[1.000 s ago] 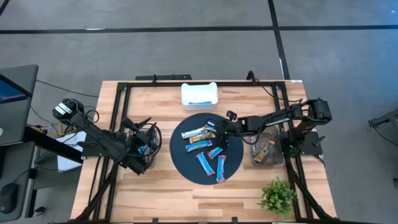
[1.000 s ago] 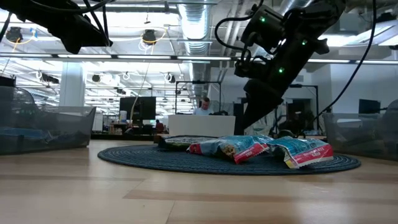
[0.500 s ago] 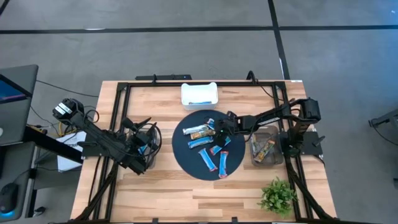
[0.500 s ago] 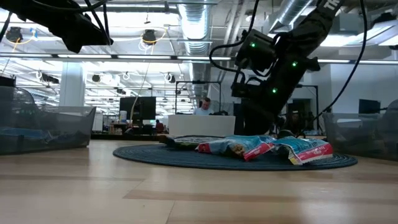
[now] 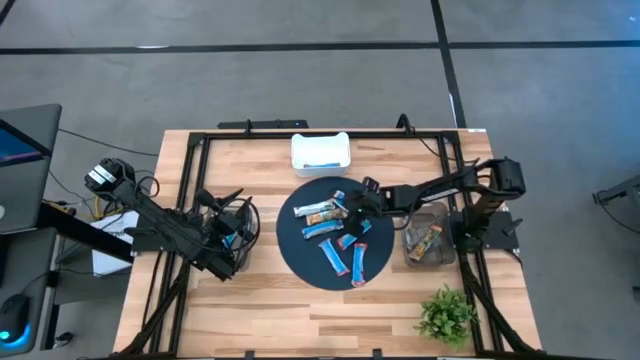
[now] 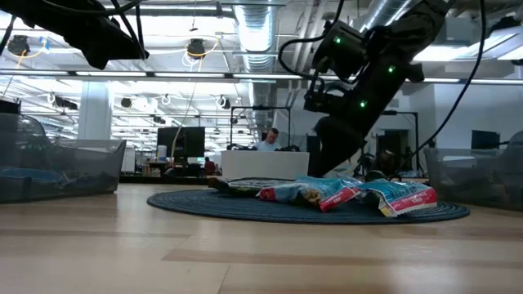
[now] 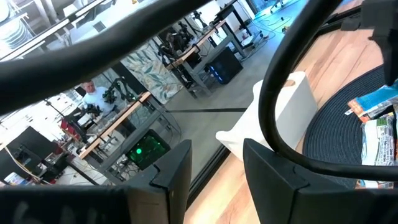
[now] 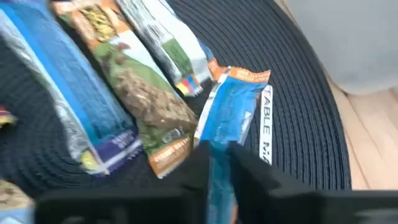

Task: Pick and place Granola Bars by type
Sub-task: Put the orange granola bar into the right black bin

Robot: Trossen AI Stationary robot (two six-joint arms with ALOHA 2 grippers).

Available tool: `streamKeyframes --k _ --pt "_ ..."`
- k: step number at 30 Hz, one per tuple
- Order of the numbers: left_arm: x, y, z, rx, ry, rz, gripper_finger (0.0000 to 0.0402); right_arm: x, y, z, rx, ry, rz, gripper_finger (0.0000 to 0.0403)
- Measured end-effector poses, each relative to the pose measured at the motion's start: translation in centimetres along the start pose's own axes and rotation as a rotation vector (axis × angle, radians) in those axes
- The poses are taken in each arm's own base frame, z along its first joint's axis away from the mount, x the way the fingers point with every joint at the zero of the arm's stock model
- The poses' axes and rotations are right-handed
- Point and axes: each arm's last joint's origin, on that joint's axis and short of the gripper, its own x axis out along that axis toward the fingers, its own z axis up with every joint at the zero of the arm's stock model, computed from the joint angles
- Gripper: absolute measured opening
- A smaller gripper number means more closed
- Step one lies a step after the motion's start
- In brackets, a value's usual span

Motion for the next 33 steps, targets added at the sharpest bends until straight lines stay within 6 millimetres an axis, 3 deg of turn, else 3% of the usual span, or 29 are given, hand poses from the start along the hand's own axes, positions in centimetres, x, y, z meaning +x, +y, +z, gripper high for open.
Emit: streamKeyframes --k 2,5,17,21,26,33 --pt "0.0 0.0 0.0 0.001 0.000 0.000 0.0139 -0.2 0.1 0.1 -0.003 -0.007 0.004 0.0011" --pt "0.0 0.0 0.0 0.000 0.001 0.000 0.0139 -0.2 0.0 0.1 0.007 -0.006 0.001 0.0033" --pt "0.0 0.0 0.0 0.000 0.001 0.000 0.0139 0.1 -1.8 1.0 0.053 0.029 0.043 0.0255" --pt "0.0 0.0 0.0 0.000 0.001 0.000 0.0139 0.3 -2.5 0.8 0.064 0.059 0.025 0.0298" --pt "0.0 0.0 0.0 0.000 0.001 0.000 0.0139 0.6 -2.9 0.4 0.068 0.093 -0.003 0.0300" --pt "0.0 0.0 0.0 0.000 0.000 0.000 0.0139 0.6 -2.7 0.4 0.056 0.095 -0.018 0.0256"
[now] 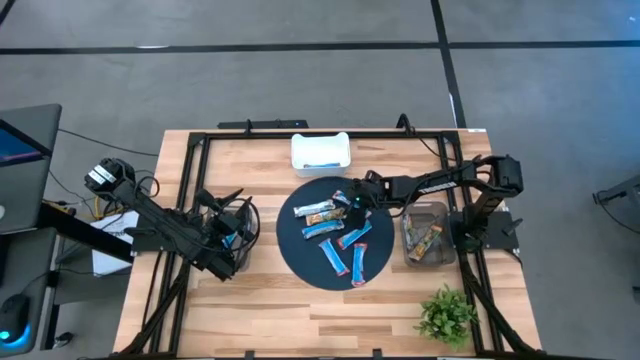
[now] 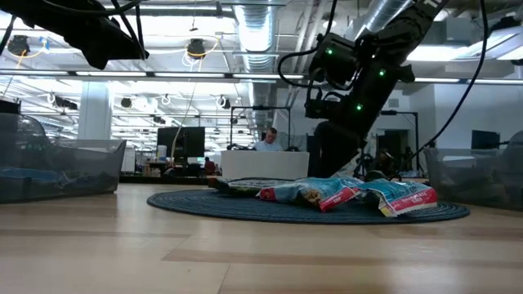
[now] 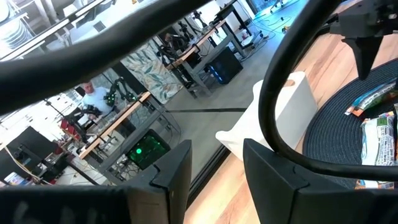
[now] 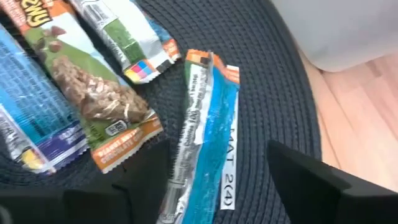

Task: Pick and place Granola Bars by type
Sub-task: Put the orange granola bar into the right black bin

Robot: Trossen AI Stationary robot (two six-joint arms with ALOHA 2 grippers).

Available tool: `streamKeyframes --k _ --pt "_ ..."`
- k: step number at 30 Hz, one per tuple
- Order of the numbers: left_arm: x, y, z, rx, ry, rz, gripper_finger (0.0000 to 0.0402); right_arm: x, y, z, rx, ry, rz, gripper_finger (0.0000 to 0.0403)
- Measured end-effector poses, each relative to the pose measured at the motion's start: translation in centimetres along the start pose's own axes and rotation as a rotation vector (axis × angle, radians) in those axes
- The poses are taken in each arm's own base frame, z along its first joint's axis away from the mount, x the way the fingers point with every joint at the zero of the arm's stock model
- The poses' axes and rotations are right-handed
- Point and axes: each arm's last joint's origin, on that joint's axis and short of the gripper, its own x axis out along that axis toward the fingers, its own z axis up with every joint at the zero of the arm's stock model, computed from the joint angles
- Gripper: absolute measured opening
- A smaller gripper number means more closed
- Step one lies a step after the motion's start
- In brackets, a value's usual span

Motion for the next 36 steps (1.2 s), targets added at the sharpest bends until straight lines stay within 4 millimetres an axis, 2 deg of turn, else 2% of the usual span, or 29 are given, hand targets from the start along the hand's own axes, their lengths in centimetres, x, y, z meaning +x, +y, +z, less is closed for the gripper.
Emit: streamKeyframes --k 6,20,29,36 --pt "0.0 0.0 0.0 0.000 0.000 0.000 0.0139 0.0 0.0 -0.1 -0.001 0.007 0.008 0.0197" --pt "0.0 0.0 0.0 0.000 0.000 0.000 0.0139 0.0 0.0 0.0 -0.037 0.006 0.013 0.0013" --pt "0.0 0.0 0.0 0.001 0.001 0.000 0.0139 -0.3 1.0 0.3 -0.107 -0.036 0.035 0.0002" --pt "0.0 0.0 0.0 0.001 0.001 0.000 0.0139 -1.6 2.7 2.0 -0.201 -0.089 0.062 0.0001"
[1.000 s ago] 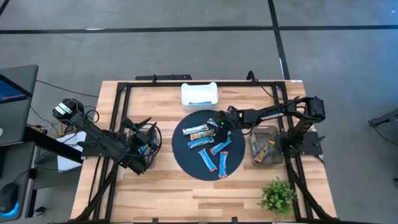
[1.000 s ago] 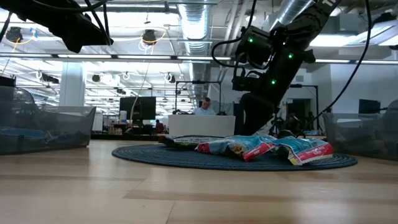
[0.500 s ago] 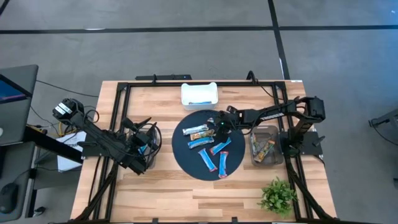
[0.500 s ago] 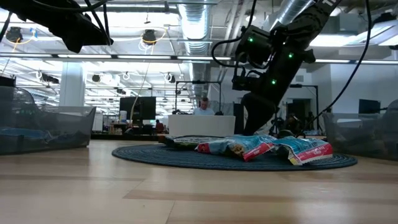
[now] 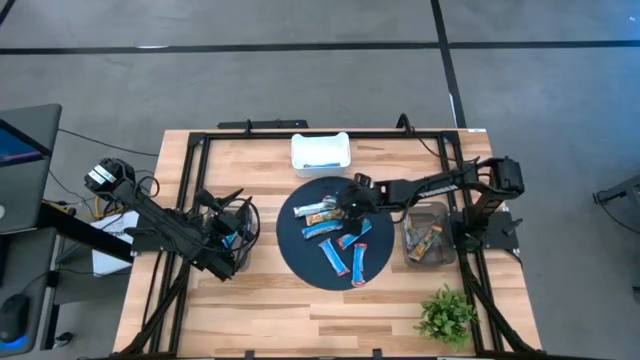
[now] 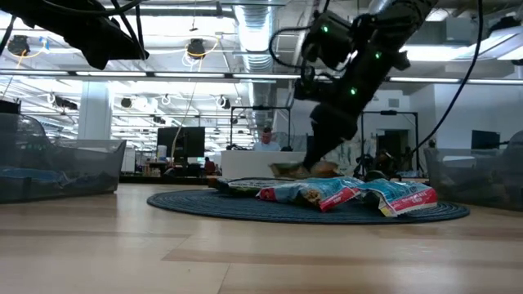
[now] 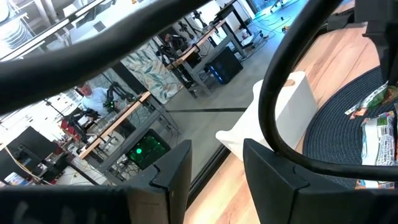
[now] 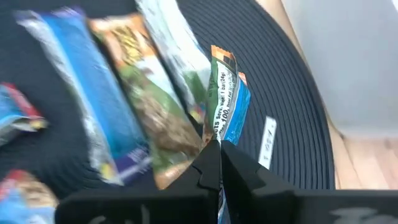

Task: Pick and place Granola Bars by type
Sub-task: Put the orange granola bar into the right black bin

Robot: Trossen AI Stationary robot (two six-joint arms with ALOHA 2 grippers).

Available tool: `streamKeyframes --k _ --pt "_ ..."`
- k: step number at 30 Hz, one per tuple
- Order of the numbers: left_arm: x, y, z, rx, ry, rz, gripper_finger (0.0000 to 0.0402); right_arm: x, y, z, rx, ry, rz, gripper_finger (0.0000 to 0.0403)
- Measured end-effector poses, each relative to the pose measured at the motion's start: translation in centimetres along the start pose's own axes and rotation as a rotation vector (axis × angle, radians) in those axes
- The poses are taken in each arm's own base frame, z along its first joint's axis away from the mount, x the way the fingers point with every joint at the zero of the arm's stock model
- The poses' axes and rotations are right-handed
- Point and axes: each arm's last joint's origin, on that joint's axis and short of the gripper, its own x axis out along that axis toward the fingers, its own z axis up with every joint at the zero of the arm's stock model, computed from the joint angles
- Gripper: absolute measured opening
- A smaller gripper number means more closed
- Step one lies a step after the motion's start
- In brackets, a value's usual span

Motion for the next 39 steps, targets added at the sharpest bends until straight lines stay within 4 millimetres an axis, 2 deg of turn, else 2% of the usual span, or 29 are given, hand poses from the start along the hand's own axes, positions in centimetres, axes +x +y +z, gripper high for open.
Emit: streamKeyframes --k 8,13,20,31,39 --pt "0.0 0.0 0.0 0.000 0.003 -0.001 0.0139 -2.0 1.5 2.1 -0.087 0.041 -0.029 0.0000" --pt "0.0 0.0 0.0 0.000 0.015 -0.006 0.0139 -3.6 1.8 2.3 -0.069 0.163 -0.133 0.0000" --pt "0.0 0.0 -0.1 0.001 0.017 -0.007 0.0139 -6.1 3.0 2.2 0.004 0.302 -0.192 0.0000" --pt "0.0 0.0 0.0 0.013 0.017 -0.006 0.0139 -10.0 5.9 -1.0 0.110 0.495 -0.414 0.0000" --pt "0.0 0.0 0.1 0.019 -0.027 0.010 0.0139 -12.7 8.6 -3.1 0.214 0.515 -0.536 0.0000"
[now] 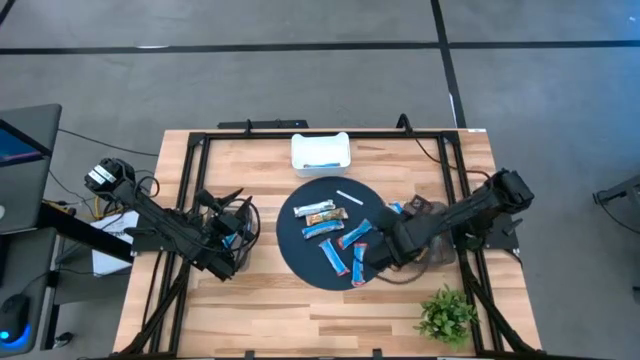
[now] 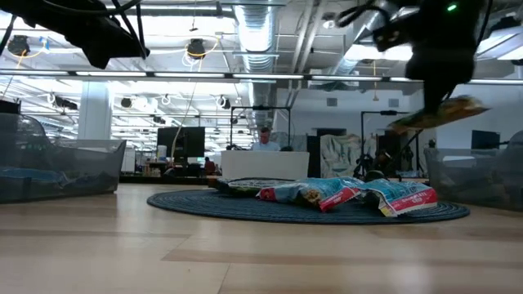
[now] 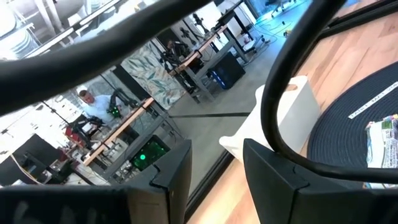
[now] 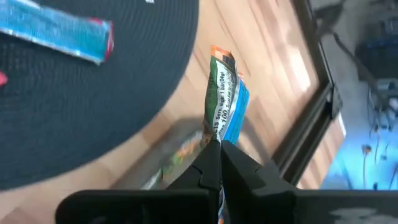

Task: Pick and place Granola Bars by type
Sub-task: Put the orange granola bar into the right black bin

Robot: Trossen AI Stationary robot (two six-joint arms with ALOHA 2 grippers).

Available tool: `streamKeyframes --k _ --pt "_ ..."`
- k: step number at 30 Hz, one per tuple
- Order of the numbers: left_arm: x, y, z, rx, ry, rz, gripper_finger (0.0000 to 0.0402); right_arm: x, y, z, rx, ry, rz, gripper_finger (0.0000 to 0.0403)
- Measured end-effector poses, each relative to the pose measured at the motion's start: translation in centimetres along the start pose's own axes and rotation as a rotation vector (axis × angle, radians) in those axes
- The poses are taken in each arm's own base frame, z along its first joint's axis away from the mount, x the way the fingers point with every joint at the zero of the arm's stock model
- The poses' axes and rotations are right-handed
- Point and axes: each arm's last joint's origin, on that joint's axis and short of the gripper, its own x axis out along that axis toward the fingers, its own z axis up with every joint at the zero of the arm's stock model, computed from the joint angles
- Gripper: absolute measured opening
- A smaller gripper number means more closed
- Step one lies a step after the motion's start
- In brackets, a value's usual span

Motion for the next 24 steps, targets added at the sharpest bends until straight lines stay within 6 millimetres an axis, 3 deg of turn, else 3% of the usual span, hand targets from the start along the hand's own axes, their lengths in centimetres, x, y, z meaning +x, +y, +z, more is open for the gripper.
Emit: streamKeyframes --k 10,24 --pt "0.2 0.1 0.1 0.014 -0.018 0.017 0.0139 -1.8 1.6 -3.8 0.122 0.007 0.033 0.0000" --pt "2.0 0.4 -0.1 0.028 0.038 0.105 0.0139 0.7 1.4 -6.4 0.143 0.071 -0.057 0.0000"
